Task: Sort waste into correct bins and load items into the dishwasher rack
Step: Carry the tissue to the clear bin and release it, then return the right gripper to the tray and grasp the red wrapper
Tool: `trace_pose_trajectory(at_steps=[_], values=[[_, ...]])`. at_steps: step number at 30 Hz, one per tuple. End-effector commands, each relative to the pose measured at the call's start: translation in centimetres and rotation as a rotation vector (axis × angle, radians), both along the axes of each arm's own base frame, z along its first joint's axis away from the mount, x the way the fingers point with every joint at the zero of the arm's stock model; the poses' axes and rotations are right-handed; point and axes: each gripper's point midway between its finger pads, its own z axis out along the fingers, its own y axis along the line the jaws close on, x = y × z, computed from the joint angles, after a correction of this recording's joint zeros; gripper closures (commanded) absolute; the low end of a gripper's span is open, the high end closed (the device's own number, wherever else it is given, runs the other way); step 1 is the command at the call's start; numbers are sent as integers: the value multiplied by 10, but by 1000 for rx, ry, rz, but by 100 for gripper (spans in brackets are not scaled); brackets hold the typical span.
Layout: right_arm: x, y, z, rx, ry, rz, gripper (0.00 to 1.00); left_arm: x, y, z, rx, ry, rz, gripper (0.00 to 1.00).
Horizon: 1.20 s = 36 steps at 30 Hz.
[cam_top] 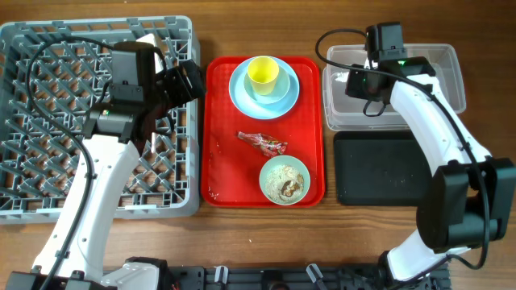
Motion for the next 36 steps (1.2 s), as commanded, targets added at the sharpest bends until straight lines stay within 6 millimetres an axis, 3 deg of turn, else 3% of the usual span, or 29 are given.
trace_pose_trajectory(at_steps=[1,3,6,7,9,12,17,19,26,36], values=[[7,4,1,-5,-18,51,30,-2,-2,3,-18,-6,-3,0],[5,5,8,-4,-22,54,29,-2,-2,3,-18,-6,-3,0],[-2,16,37,7,-55,81,29,-2,-2,3,-18,-6,-3,0],[-9,35,55,26,-76,189,30,-2,-2,3,-18,-6,-3,0],[-25,70,70,64,-91,365,34,-2,-2,3,-18,-6,-3,0],[-53,124,71,76,-65,598,42,-2,-2,3,-18,-6,-3,0],[-101,198,49,21,-15,935,43,-2,-2,3,-18,-6,-3,0],[-117,211,37,9,15,1004,43,-2,-2,3,-18,-6,-4,0],[-144,228,-17,57,150,1095,42,-2,-2,3,-18,-6,-3,0],[-129,237,-77,26,142,1141,33,-2,-2,3,-18,-6,-3,0]])
